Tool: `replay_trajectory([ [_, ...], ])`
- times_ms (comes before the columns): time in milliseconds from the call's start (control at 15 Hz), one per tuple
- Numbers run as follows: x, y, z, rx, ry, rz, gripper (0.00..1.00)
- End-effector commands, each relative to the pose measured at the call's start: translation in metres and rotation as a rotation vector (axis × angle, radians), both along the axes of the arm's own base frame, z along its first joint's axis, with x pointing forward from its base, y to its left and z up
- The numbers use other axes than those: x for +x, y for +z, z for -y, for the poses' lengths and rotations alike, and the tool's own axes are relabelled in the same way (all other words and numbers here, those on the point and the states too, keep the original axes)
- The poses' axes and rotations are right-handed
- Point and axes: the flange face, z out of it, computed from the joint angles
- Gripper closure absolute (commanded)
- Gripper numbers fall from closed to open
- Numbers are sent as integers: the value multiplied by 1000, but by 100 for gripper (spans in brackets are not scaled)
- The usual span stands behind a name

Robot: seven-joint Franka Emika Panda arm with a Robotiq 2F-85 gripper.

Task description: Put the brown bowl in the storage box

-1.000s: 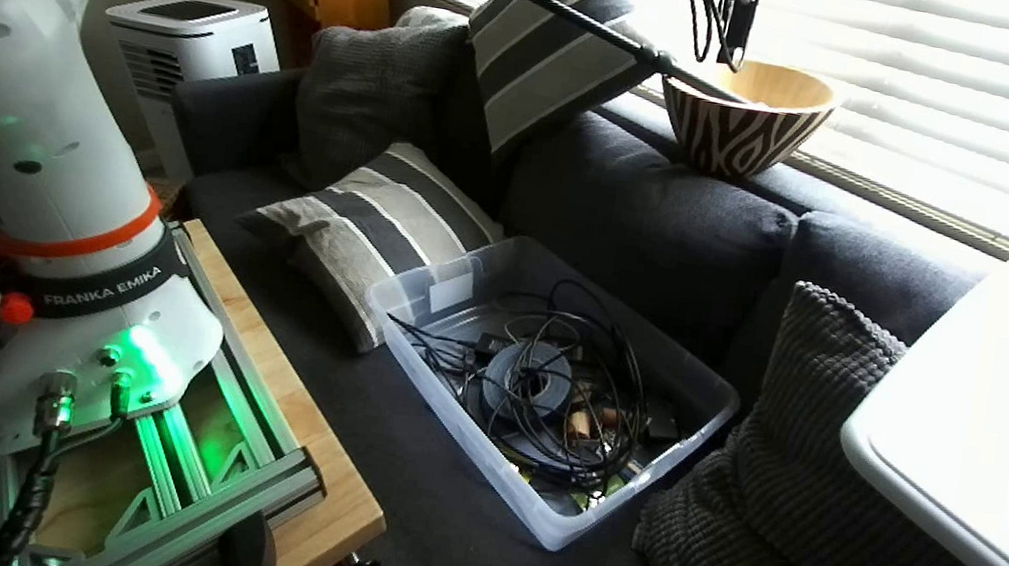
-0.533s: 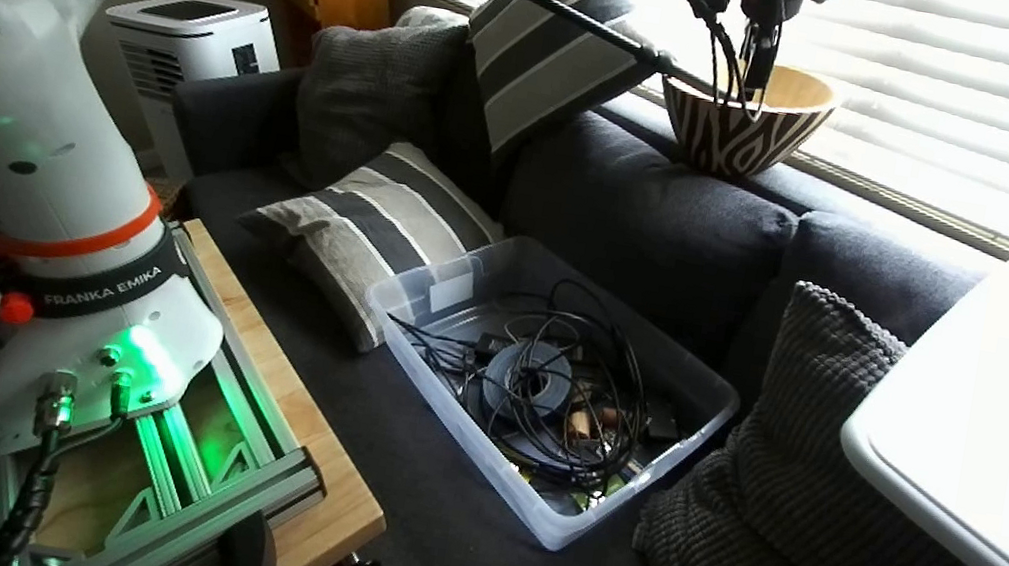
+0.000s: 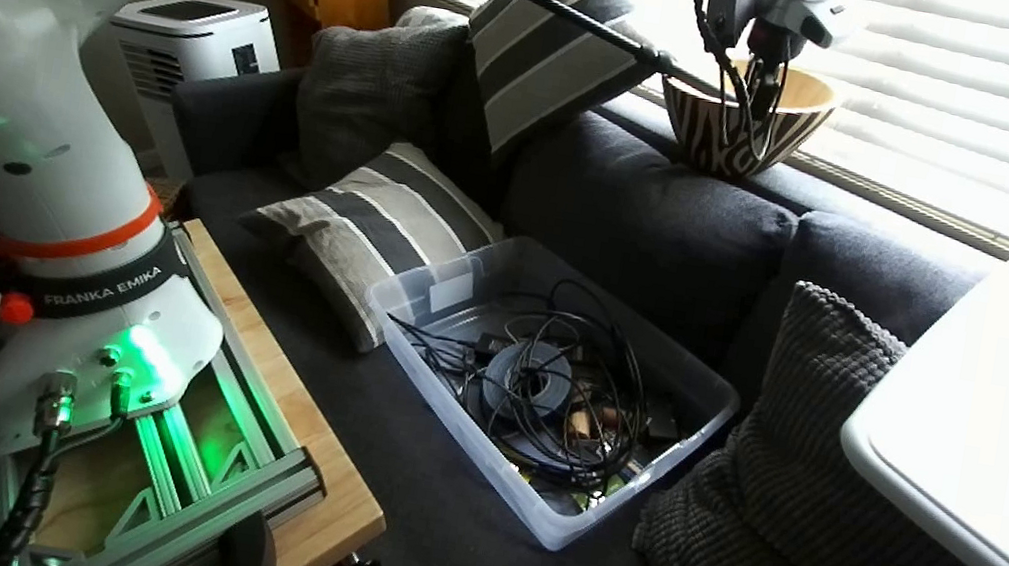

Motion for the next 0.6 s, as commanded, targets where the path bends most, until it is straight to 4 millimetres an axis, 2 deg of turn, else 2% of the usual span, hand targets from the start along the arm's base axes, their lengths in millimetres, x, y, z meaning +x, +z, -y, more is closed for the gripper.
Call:
replay_trajectory([
  [0,15,-19,0,44,-11,4,0],
  [333,24,-36,-1,53,-22,22,0],
  [400,25,-38,-1,58,-23,21,25],
  [467,26,-40,-2,63,-25,20,26],
  [533,26,-41,-2,65,-28,19,32],
])
